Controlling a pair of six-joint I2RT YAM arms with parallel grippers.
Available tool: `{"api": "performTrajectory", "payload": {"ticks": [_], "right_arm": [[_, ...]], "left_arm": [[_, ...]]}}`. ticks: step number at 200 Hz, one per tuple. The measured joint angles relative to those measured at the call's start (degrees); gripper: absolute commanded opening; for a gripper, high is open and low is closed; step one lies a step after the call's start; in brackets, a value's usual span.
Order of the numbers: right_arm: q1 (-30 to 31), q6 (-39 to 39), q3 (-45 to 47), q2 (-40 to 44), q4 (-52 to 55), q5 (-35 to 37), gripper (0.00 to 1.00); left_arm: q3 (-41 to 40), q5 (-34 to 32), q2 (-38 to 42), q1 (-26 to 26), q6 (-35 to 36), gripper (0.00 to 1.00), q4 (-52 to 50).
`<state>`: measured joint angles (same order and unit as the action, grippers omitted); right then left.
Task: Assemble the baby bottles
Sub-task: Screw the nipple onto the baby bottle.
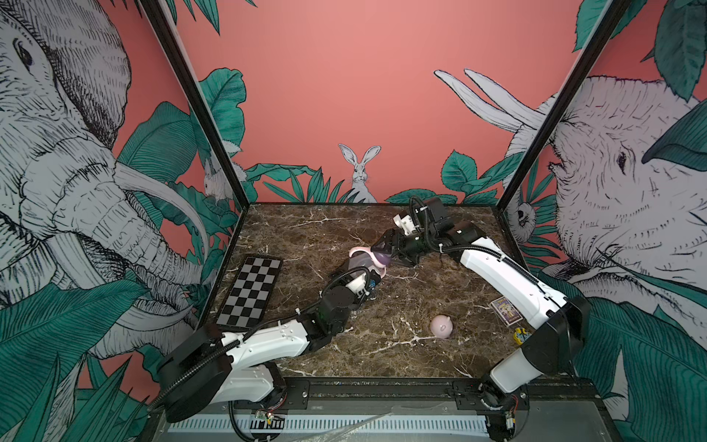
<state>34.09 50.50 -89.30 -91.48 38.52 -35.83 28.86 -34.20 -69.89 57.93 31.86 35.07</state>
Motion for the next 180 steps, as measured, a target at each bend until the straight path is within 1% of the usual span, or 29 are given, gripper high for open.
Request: {"api": "performTrajectory", "payload": {"ticks": [13, 32, 64, 73, 99, 127, 157, 180], "right_arm": [[-0.22, -2.27, -2.75, -0.72, 2.69, -0.33, 0.87], [-1.38, -6.51, -7.06, -0.79, 5.73, -1.64, 0.92], [-3.78, -13.75, -11.08, 1.73, 9.88, -5.01, 0.95], [-4.33, -15.78, -12.11, 2.29, 11.3, -5.77, 0.94], [-4.68, -23.91, -14.88, 3.1, 16.65, -7.54, 0.89], [-4.68, -33.68, -17.68, 3.21, 24.41, -6.75, 0.87], [-4.66, -43.3, -19.76, 3.19, 31.71, -4.52, 0.86], [-4.55, -47.76, -19.76, 2.67, 34.86, -4.2, 0.87]], "left_arm": [[0.63, 4.07, 1.77, -0.48, -2.05, 0.39, -1.95], [1.75, 11.87, 5.31, -2.91, -5.4, 0.4, -4.74], [3.26, 20.37, 9.25, -6.23, -9.09, 0.4, -8.96], [3.76, 22.8, 9.35, -7.13, -9.99, 0.4, -10.43], [4.13, 30.47, 9.33, -9.92, -12.74, 0.4, -14.71], [5.03, 39.45, 9.05, -13.0, -15.21, 0.4, -19.47], [6.19, 45.18, 8.92, -14.05, -16.35, 0.4, -22.01], [6.99, 48.06, 8.5, -14.05, -16.79, 0.4, -23.02]]}}
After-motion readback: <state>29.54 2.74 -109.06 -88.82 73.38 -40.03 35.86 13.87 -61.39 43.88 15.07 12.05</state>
